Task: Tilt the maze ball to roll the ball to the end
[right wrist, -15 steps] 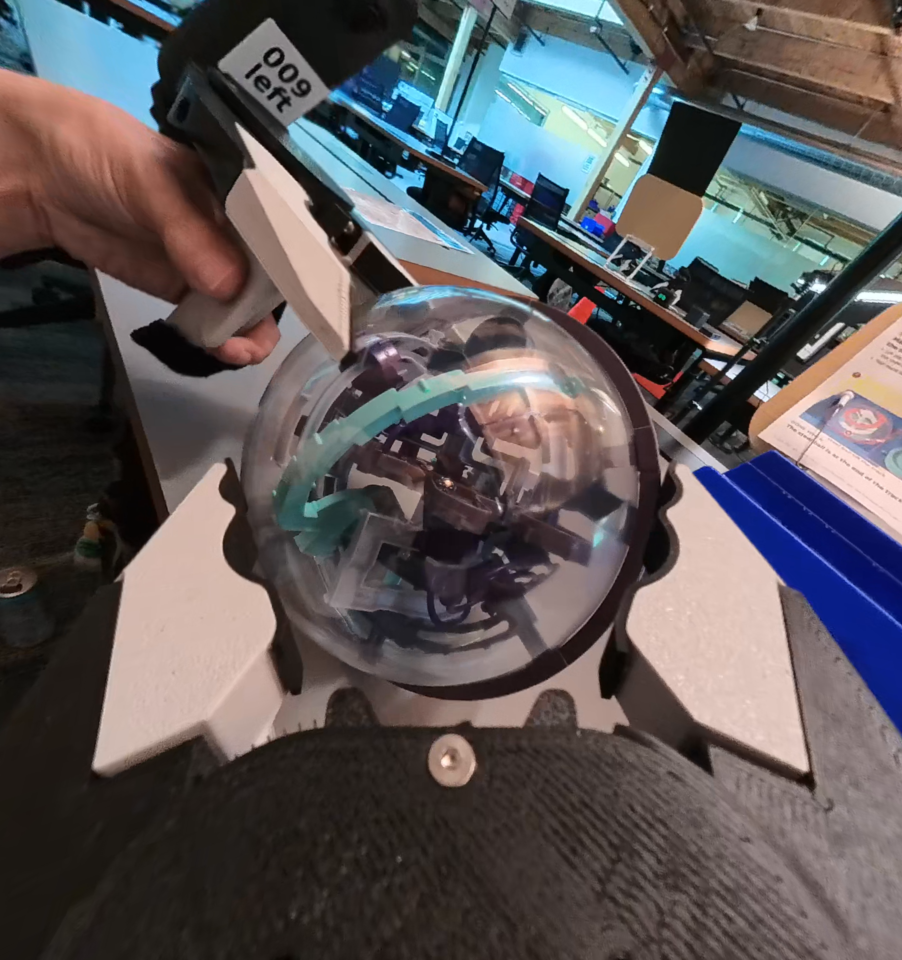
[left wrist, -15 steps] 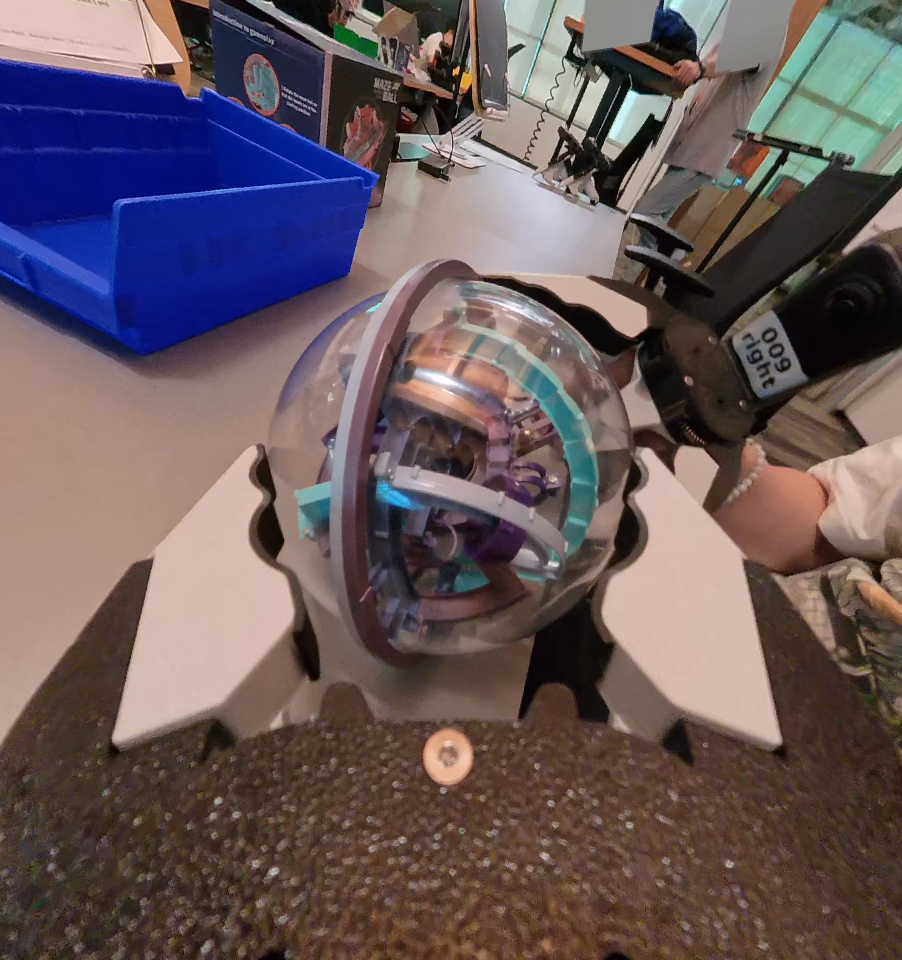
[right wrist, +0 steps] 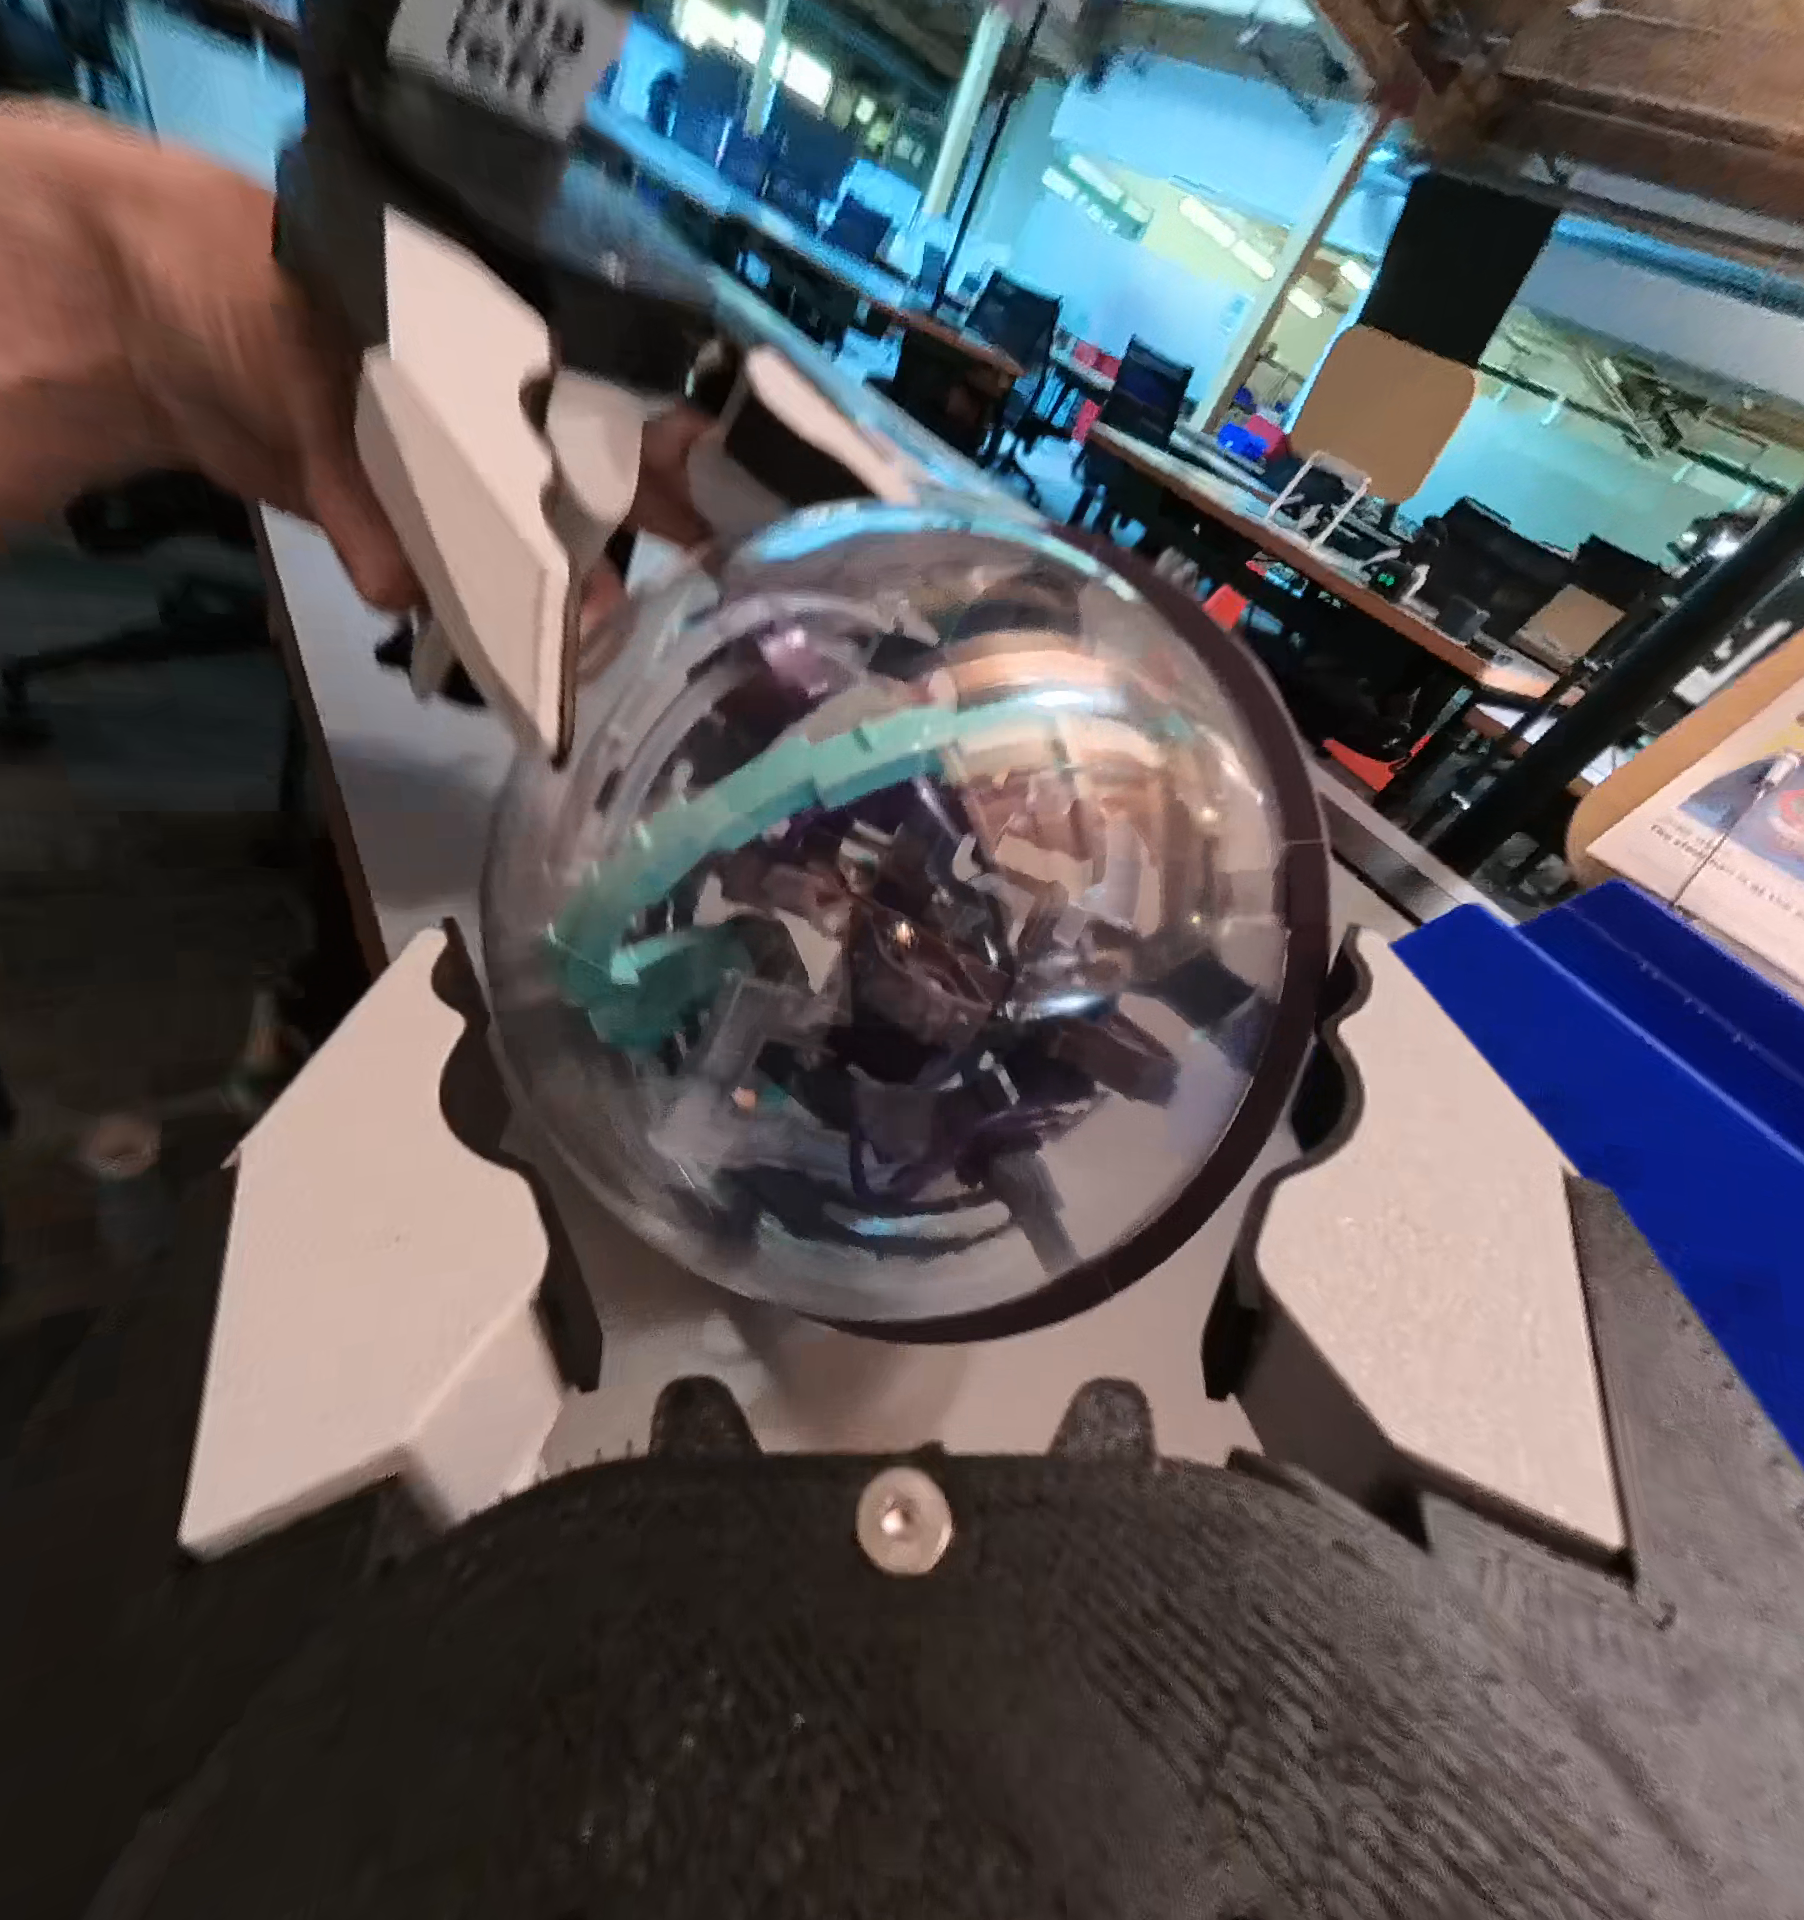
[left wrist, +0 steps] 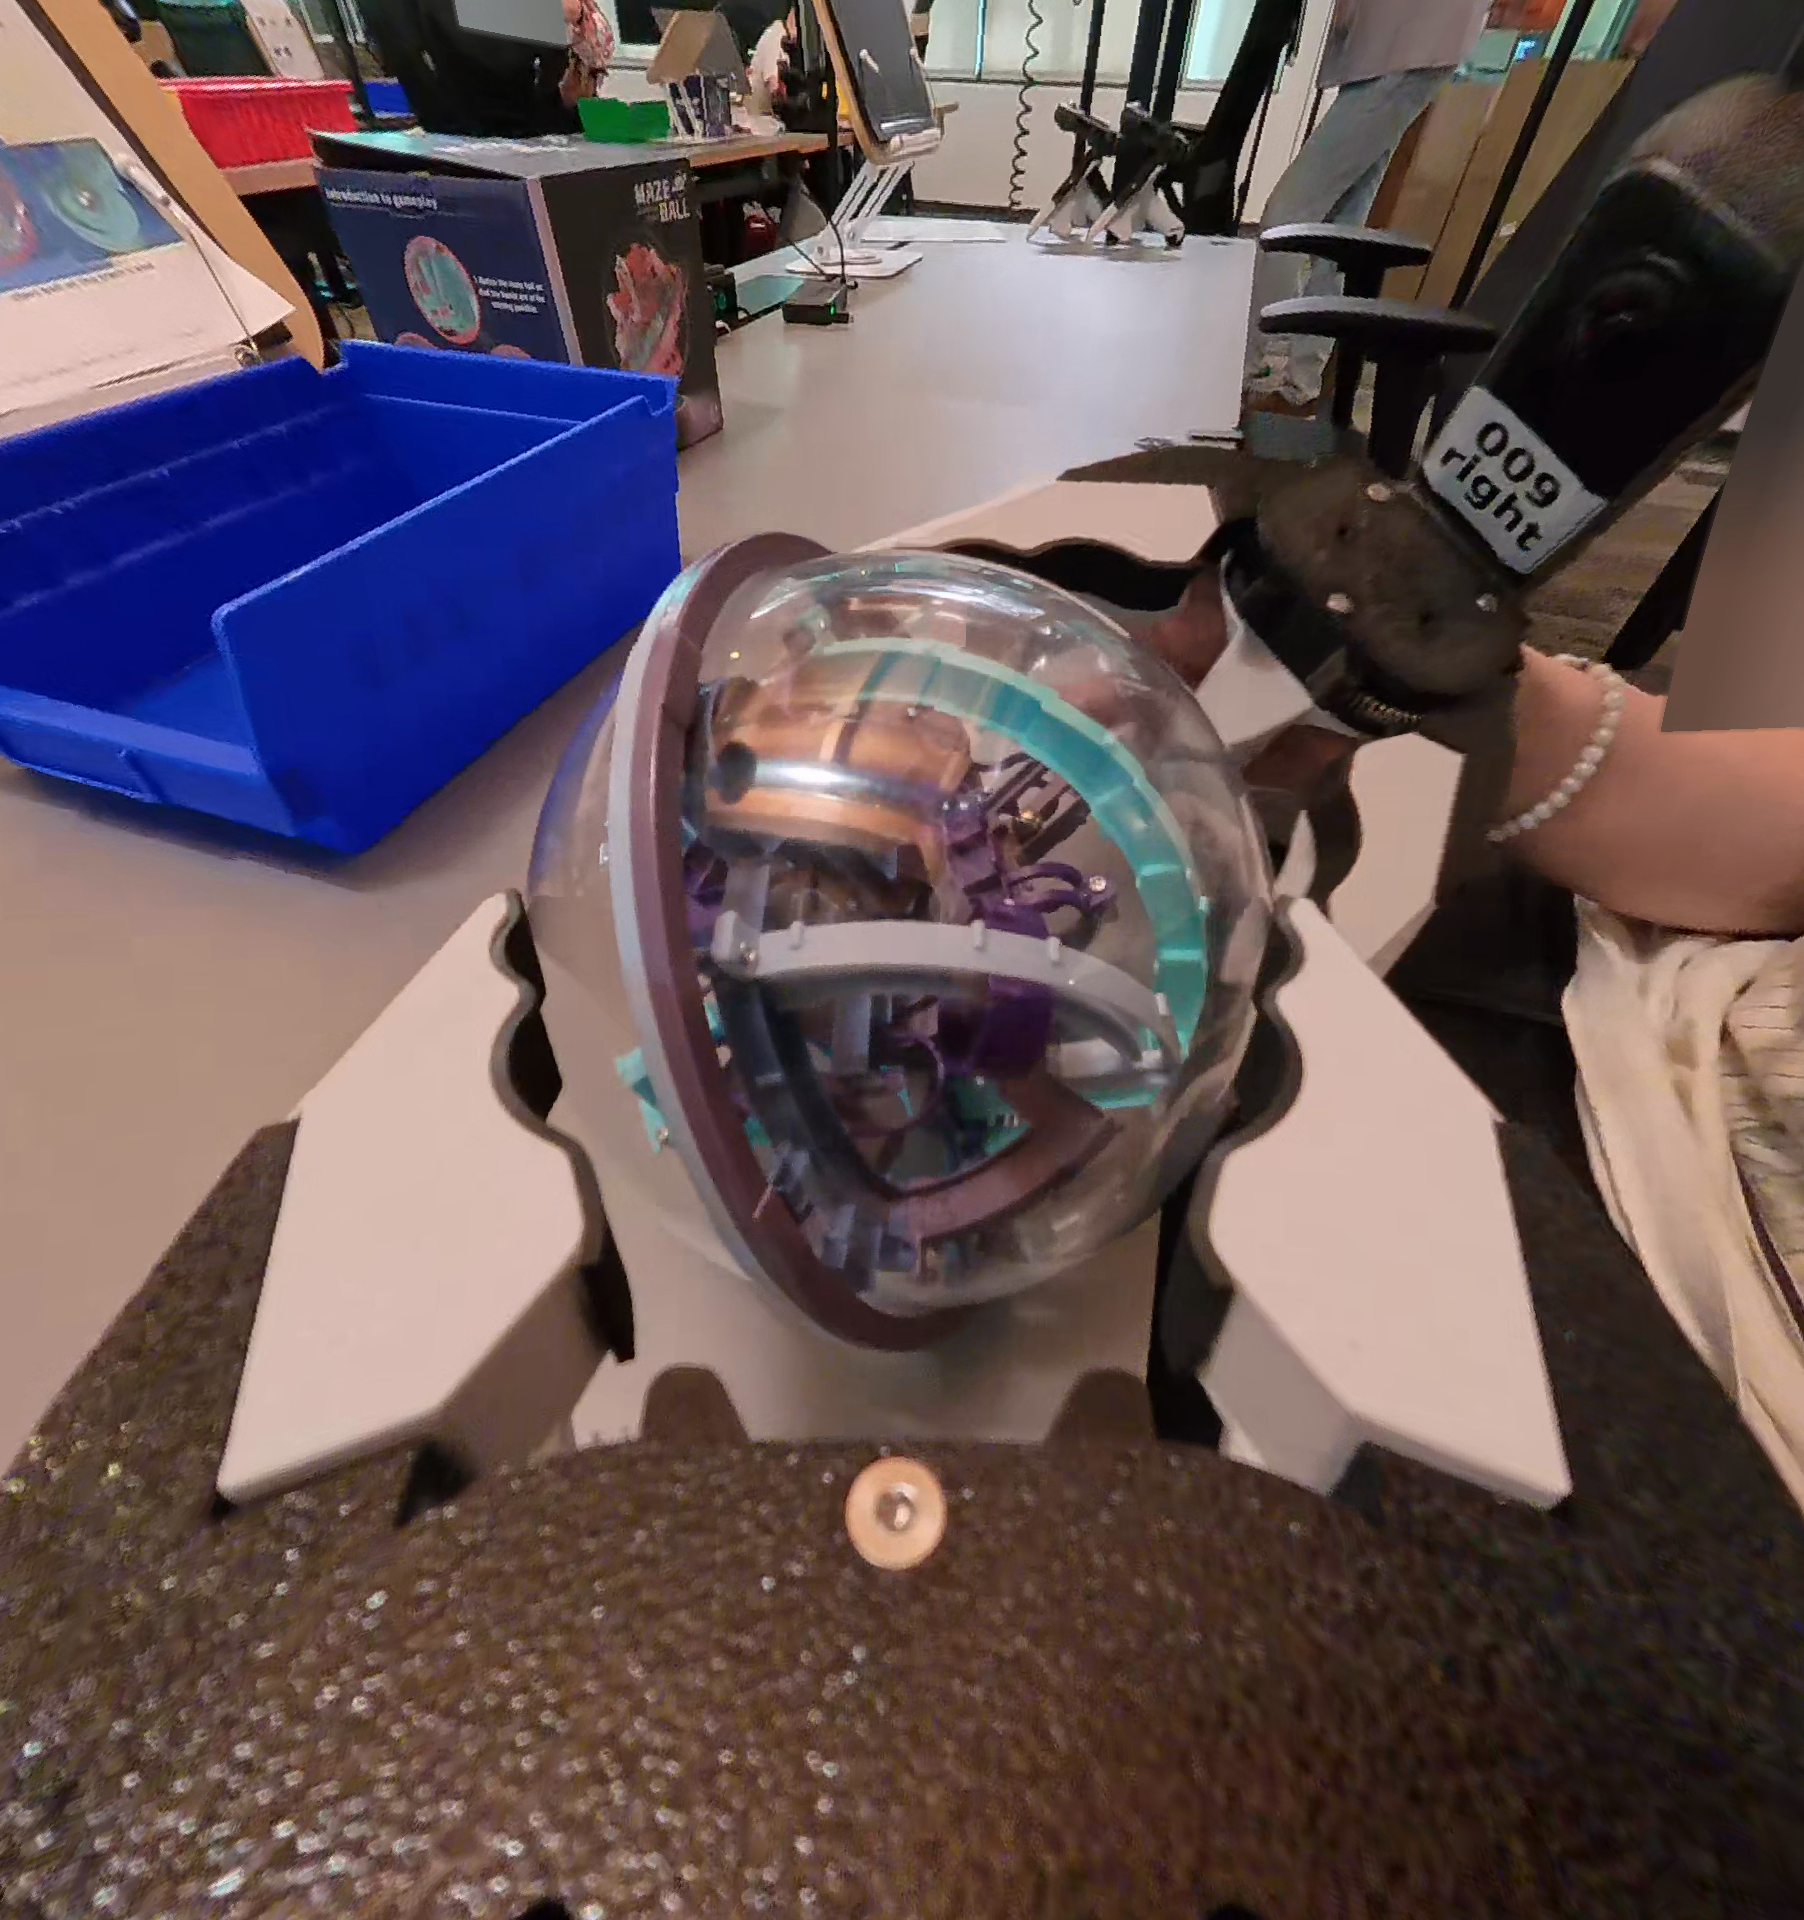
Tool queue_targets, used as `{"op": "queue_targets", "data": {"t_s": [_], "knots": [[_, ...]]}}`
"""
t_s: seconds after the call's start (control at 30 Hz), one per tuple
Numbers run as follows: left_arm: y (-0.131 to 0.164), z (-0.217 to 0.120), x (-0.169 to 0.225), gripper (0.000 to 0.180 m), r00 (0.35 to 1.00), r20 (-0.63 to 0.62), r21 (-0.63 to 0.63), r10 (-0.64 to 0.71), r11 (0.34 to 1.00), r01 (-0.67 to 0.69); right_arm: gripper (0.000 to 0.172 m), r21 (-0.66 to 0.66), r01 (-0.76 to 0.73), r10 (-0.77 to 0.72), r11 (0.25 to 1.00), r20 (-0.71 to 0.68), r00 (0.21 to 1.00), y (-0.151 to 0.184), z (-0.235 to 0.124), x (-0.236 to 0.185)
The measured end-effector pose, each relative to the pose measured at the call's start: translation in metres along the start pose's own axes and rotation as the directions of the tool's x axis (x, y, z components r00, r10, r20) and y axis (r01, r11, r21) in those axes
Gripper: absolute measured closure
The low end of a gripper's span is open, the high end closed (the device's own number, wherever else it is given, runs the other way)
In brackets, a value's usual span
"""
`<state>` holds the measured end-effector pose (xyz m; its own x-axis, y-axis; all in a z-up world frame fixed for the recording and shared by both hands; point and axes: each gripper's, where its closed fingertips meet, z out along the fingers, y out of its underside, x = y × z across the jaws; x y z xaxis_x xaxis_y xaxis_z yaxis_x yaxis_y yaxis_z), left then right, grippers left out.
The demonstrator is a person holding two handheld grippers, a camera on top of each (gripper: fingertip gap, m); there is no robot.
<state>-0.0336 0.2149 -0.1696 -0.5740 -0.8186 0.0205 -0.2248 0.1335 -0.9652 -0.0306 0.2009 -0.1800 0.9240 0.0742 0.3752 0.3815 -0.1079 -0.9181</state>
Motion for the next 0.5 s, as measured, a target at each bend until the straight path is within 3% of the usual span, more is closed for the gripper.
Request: {"op": "queue_targets", "data": {"t_s": [0.1, 0.4, 0.5], "knots": [[-0.001, 0.002, 0.001, 0.049, 1.0, 0.005, -0.007, 0.001, 1.0, -0.001, 0.026, 0.06, -0.091, 0.094, 0.994, -0.047, 0.995, -0.012, -0.001, 0.004], [-0.004, -0.011, 0.004, 0.064, 0.998, -0.047, 0.029, -0.053, 0.998, 0.054, 0.018, 0.067, 0.03, -0.035, 0.997, 0.068, 0.997, -0.003, -0.003, -0.003], [-0.003, -0.009, 0.001, 0.057, 0.997, -0.05, 0.051, -0.054, 0.997, 0.056, 0.019, 0.062, 0.072, -0.077, 0.995, 0.085, 0.993, 0.0, -0.003, -0.004]]}}
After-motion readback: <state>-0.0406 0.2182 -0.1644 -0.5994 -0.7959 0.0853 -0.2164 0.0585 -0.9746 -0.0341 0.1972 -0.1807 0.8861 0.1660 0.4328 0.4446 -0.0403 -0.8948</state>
